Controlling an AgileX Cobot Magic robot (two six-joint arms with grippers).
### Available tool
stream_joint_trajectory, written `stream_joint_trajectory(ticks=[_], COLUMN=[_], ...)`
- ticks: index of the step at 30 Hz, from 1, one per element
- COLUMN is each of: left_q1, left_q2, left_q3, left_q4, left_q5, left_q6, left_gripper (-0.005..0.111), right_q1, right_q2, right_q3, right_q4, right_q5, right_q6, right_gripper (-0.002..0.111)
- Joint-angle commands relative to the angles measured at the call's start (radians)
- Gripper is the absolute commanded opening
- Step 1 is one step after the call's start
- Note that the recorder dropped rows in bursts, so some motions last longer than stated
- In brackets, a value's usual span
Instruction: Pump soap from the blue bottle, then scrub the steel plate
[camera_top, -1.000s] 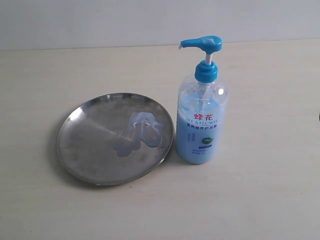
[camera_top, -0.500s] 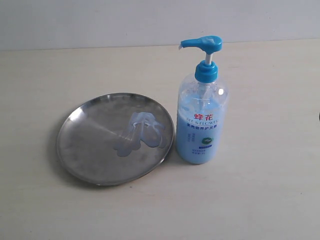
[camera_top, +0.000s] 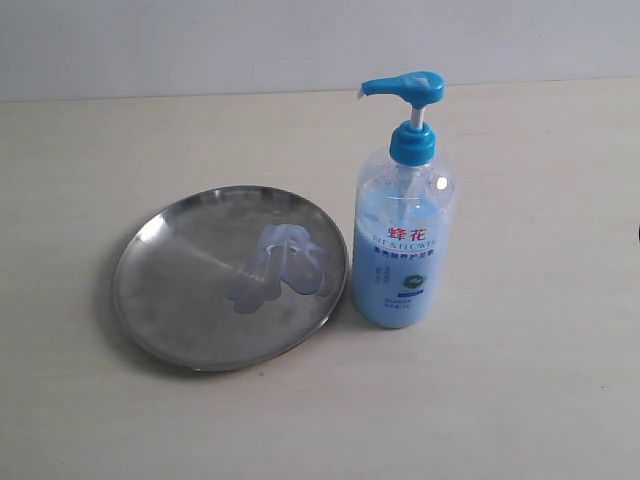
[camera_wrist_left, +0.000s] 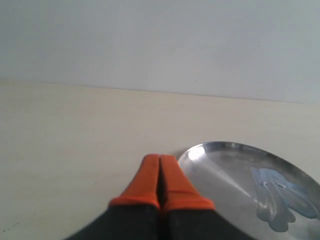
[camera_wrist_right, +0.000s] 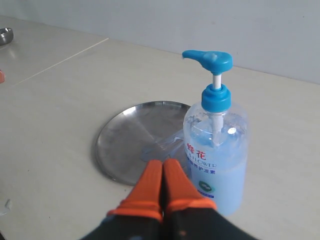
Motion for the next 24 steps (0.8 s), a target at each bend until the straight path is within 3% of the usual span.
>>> stream_joint_trajectory(ticks=[1, 10, 24], left_q1=[0.001, 0.001, 0.001], left_q2=[-0.004, -0.004, -0.004], left_q3=[0.008, 0.008, 0.008], left_q4=[-0.002, -0.064, -0.066], left_q5=[0.003, 0.047, 0.111], left_q6=[0.010, 0.113, 0.117], left_gripper=[0.000, 0.000, 0.000], right_q1=[-0.002, -0.002, -0.002], right_q2=[-0.008, -0.008, -0.008], right_q3=[0.006, 0.006, 0.006], right_q4=[-0.002, -0.002, -0.002], right_q5=[-0.013, -0.013, -0.013], right_q6=[0.002, 0.002, 0.002], right_gripper=[0.000, 0.000, 0.000])
